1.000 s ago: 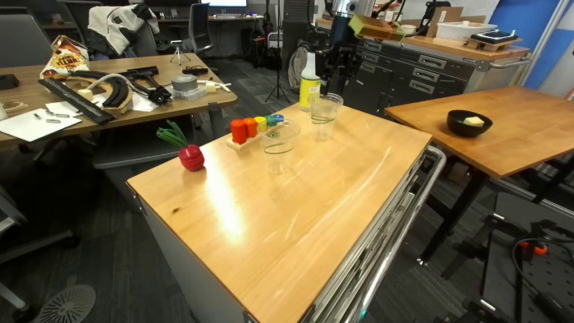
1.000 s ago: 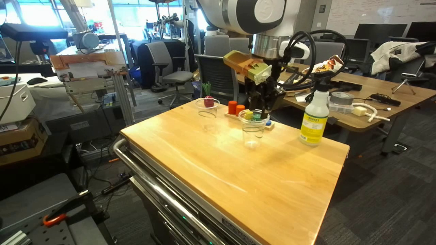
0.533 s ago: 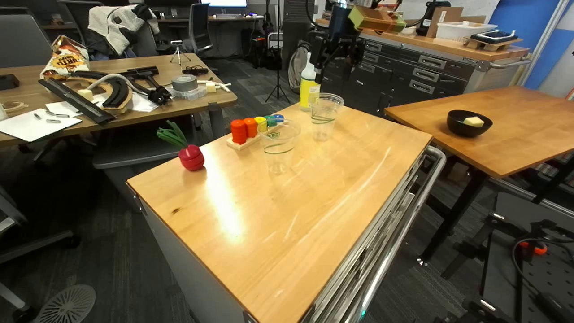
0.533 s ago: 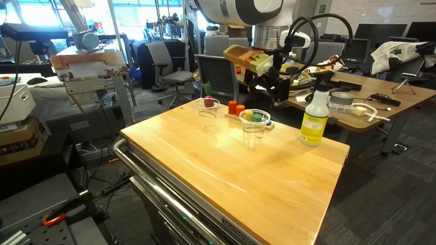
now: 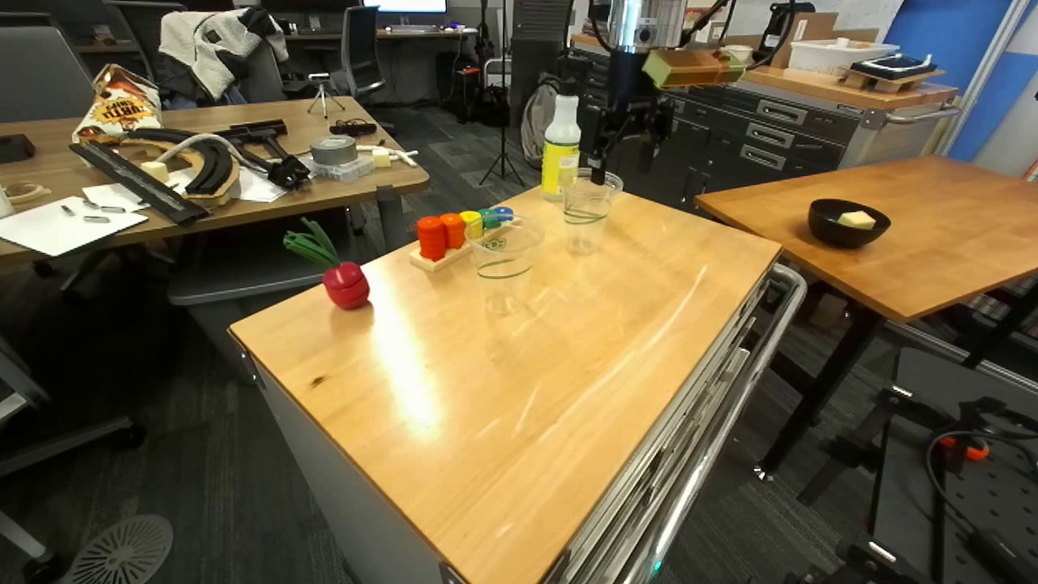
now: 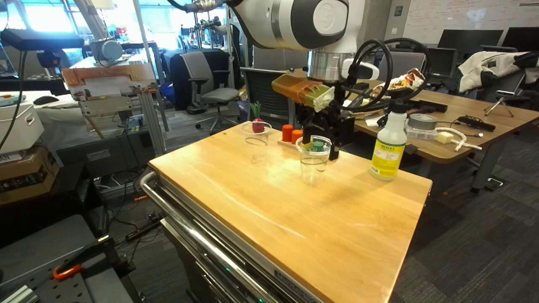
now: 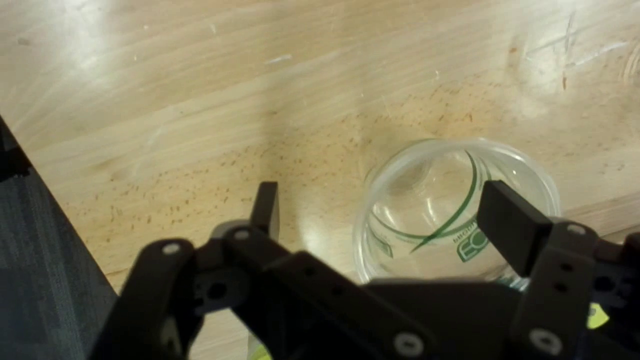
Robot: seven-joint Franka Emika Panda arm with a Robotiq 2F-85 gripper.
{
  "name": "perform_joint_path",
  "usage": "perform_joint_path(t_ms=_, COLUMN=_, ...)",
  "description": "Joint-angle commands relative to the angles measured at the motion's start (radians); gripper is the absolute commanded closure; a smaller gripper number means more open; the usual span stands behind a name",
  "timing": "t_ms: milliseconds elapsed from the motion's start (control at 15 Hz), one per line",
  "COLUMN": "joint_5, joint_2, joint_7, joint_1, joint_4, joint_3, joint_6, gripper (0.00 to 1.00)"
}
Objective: Stack the three clear cups together
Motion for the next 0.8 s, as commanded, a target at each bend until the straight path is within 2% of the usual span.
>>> perform_joint_path(t_ms=0, joint_5=0.005, joint_2=0.037, joint_7=0.0, joint_1=0.001, joint_4=0.021, joint_3=-0.003, joint_6=-0.031, gripper=0.0)
perform_joint_path(t_ms=67, joint_5=0.014, joint_2=0.052, joint_7=0.008, joint_1=-0.001, joint_4=0.031, joint_3=-0.002, joint_6=-0.023, gripper=0.0)
perform_joint_path(t_ms=133, joint_5=0.025, joint_2=0.067, joint_7=0.015, joint_1=-0.004, joint_4=0.045, joint_3=-0.001, joint_6=-0.025, gripper=0.2)
perform_joint_path(t_ms=733, joint_5=0.102, joint_2=0.109, joint_7=0.115, joint_1=-0.01, joint_4=0.123, joint_3=-0.002, joint_6=-0.031, gripper=0.89)
